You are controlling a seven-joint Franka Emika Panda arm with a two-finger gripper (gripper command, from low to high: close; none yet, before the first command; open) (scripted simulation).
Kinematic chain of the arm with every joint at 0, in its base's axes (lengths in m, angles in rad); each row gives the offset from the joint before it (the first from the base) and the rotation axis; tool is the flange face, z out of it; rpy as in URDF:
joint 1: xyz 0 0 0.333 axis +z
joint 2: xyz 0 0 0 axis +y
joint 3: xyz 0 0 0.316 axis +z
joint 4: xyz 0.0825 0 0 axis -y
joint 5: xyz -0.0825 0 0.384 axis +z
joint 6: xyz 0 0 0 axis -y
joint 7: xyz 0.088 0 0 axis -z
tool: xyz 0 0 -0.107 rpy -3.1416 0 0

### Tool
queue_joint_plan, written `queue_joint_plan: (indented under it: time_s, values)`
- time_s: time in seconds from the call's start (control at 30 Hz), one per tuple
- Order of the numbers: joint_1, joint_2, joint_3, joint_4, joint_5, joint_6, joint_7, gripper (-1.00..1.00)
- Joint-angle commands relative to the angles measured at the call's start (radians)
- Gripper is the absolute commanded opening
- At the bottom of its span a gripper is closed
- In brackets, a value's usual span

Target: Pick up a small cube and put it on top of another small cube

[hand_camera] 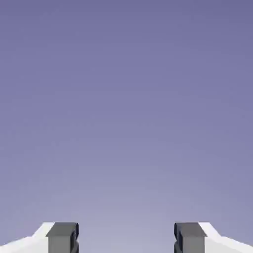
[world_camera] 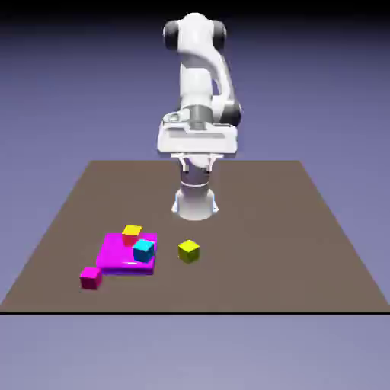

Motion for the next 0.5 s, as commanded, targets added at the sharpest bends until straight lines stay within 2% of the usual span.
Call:
queue_joint_plan:
  time_s: [0.0, 0.47]
  values:
    - [0.002, 0.036, -0.019, 0.030, 0.009, -0.033, -0.013, 0.00]
    - [0.036, 0.544, -0.285, 0.450, 0.136, -0.497, -0.198, 0.00]
